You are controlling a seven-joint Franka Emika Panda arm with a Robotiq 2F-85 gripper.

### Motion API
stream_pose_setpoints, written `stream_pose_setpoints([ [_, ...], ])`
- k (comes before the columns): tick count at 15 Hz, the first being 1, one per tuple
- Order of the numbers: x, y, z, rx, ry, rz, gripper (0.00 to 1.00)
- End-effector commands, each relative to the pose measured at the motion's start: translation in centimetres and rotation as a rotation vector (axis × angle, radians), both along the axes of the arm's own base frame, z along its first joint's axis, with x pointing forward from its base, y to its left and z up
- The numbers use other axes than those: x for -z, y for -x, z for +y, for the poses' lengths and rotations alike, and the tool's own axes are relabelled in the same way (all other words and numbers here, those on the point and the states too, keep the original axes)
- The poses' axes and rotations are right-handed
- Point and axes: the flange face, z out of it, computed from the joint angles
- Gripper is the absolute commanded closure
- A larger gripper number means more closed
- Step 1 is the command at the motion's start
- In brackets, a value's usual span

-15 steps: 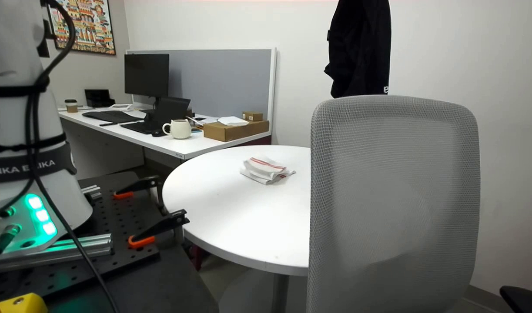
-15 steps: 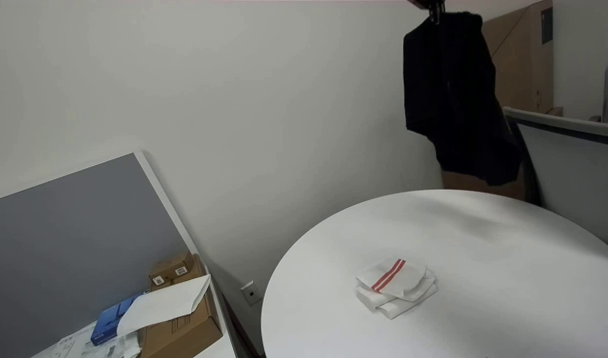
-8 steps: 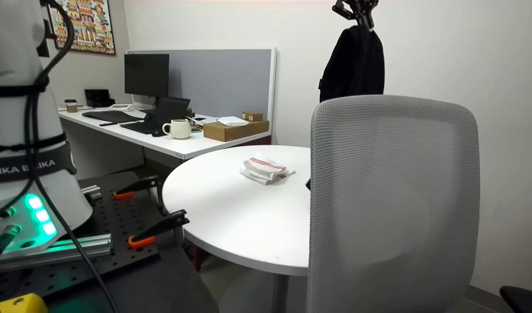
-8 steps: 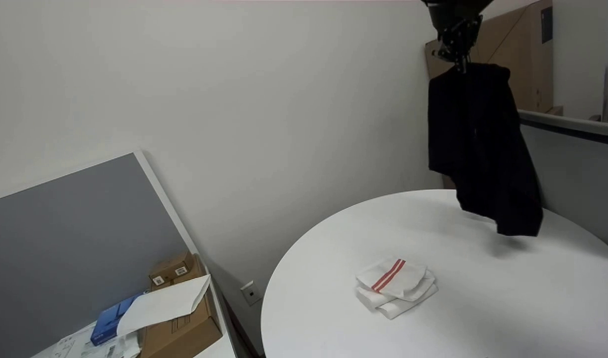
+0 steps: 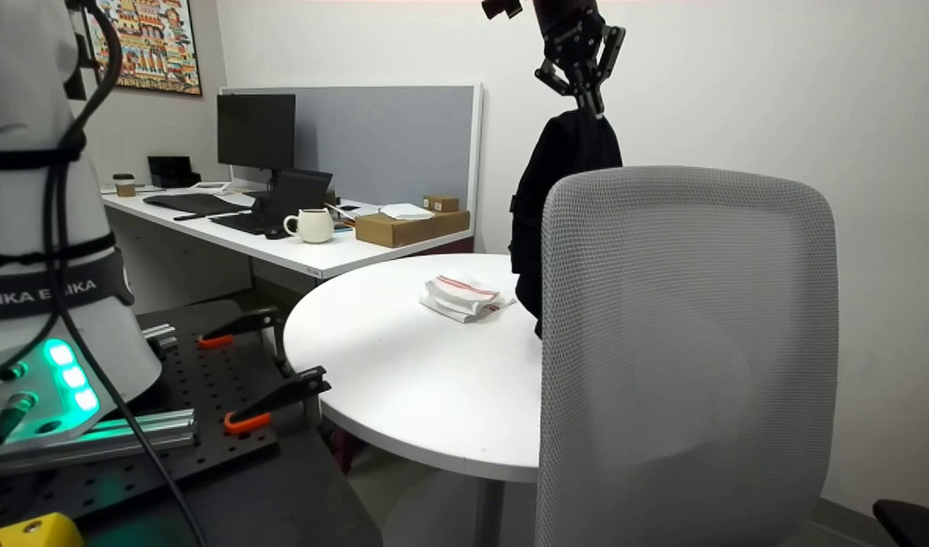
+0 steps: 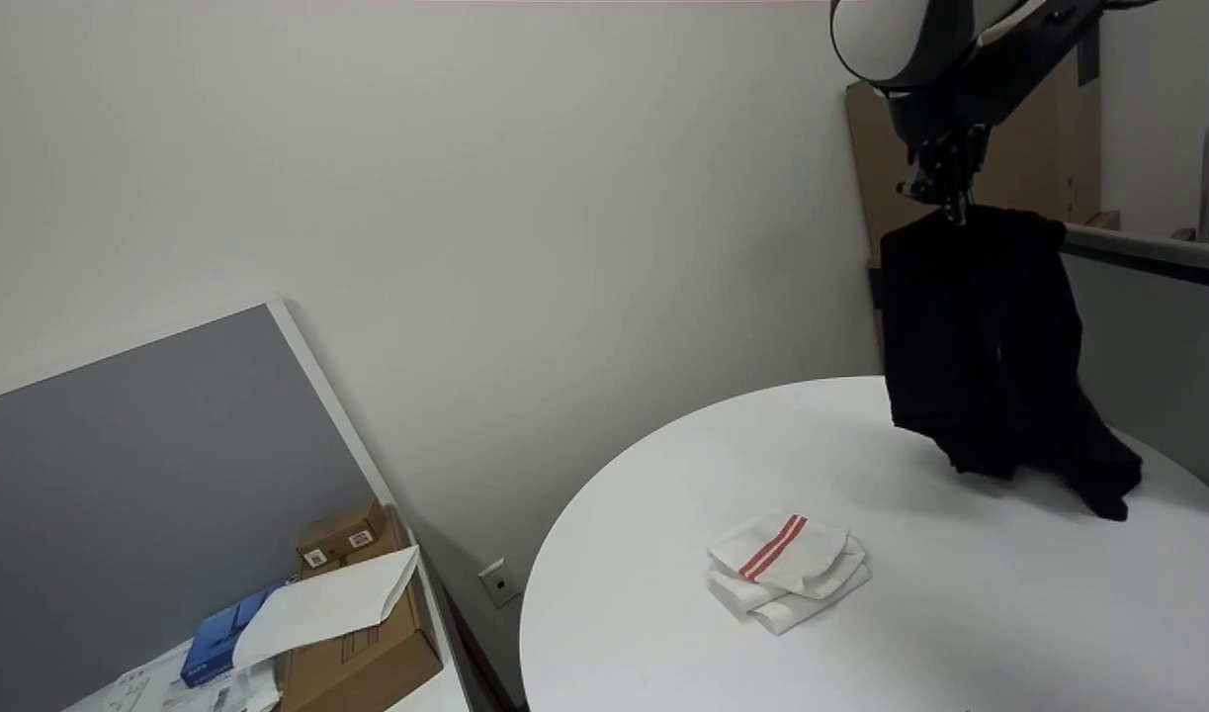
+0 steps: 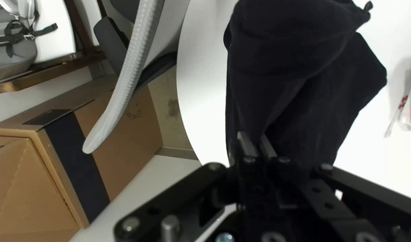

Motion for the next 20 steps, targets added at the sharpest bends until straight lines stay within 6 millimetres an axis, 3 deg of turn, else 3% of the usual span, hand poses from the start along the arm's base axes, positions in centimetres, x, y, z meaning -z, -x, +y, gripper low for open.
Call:
stream_pose_setpoints([
  [1, 1.2, 3.0, 0.7, -0.038, 0.013, 0.012, 0.69],
  [5, 2.4, 4.6, 0.8, -0.043, 0.000, 0.046, 0.40],
  [10, 1.9, 5.8, 0.7, -0.021, -0.020, 0.044, 0.04],
  [14, 1.1, 6.4, 0.2, 0.124, -0.065, 0.040, 0.00],
  [20, 2.3, 7.7, 1.0, 0.340, -0.136, 0.041, 0.00],
])
